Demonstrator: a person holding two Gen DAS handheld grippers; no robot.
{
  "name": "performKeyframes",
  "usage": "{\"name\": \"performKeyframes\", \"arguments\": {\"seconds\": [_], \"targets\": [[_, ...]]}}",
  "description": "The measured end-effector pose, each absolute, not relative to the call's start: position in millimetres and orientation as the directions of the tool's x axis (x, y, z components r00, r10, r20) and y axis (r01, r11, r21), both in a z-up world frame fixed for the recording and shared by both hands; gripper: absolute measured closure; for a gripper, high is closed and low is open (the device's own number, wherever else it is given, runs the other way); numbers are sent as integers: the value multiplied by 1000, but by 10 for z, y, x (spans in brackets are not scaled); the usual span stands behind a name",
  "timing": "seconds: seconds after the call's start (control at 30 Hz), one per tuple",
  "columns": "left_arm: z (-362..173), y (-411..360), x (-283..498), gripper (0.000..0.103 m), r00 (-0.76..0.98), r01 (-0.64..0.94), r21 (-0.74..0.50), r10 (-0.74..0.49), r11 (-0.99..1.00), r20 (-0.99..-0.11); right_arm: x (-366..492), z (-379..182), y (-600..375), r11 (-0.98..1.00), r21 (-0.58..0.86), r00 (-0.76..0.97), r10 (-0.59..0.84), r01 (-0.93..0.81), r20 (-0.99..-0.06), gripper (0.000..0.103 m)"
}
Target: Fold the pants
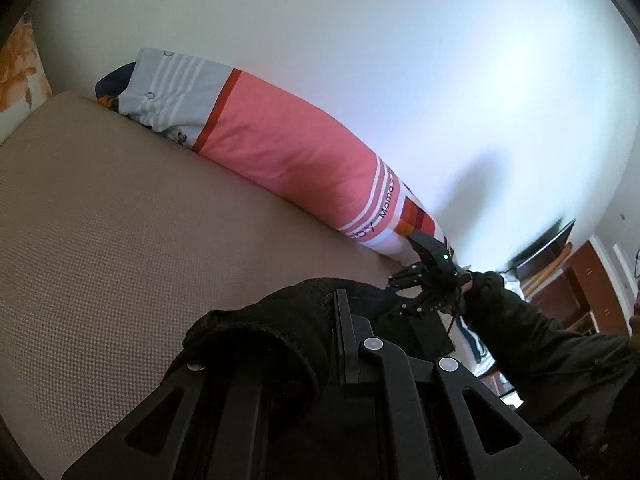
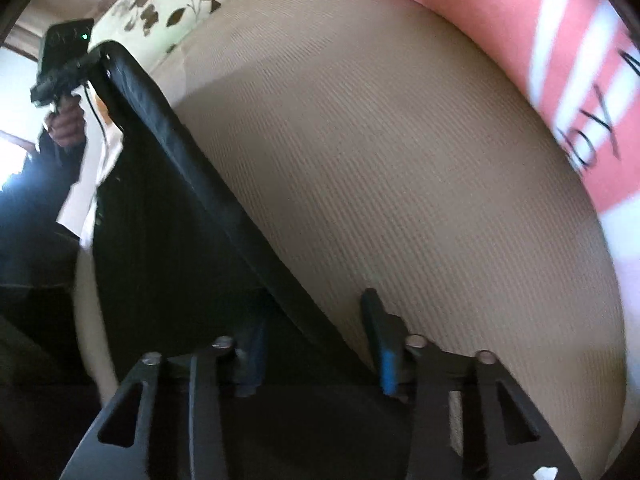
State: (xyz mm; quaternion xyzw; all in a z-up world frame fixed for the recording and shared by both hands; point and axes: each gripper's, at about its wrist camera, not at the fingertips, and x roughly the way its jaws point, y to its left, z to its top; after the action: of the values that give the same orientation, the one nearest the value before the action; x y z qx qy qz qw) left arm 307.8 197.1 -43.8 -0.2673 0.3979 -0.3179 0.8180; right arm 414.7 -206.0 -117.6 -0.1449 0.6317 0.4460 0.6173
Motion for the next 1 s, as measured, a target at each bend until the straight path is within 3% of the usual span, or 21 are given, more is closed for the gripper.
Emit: {"name": "performKeyframes", "arguments": {"seconds": [0.1, 0.17, 0.3, 0.47, 0.77, 1.0], "targets": [[-415, 1939, 3078, 93, 482, 302, -678, -721, 670, -497, 4064, -1149, -2086, 574, 328, -146, 340, -750, -929, 87], [-413, 1924, 3094, 93, 485, 298, -671, -713, 679, -506, 3997, -1125, -2056, 594, 277, -92, 323, -755, -942, 91], [-410, 1903, 3105, 93, 497, 286, -644, -685, 709, -533, 3708, -933, -1992, 671, 64, 139, 246, -739, -959, 94], [-312, 1960, 2951, 93, 501, 299, -641, -688, 707, -525, 3141, -473, -1929, 768, -107, 377, 184, -632, -908, 95], [-103, 2062, 2112, 92, 453, 374, -644, -737, 668, -502, 1917, 77, -1994, 819, -86, 428, 204, -567, -881, 96], [-336, 2144, 1354, 91, 354, 370, -610, -714, 700, -604, 986, -205, -2024, 836, 46, 338, 270, -546, -901, 97]]}}
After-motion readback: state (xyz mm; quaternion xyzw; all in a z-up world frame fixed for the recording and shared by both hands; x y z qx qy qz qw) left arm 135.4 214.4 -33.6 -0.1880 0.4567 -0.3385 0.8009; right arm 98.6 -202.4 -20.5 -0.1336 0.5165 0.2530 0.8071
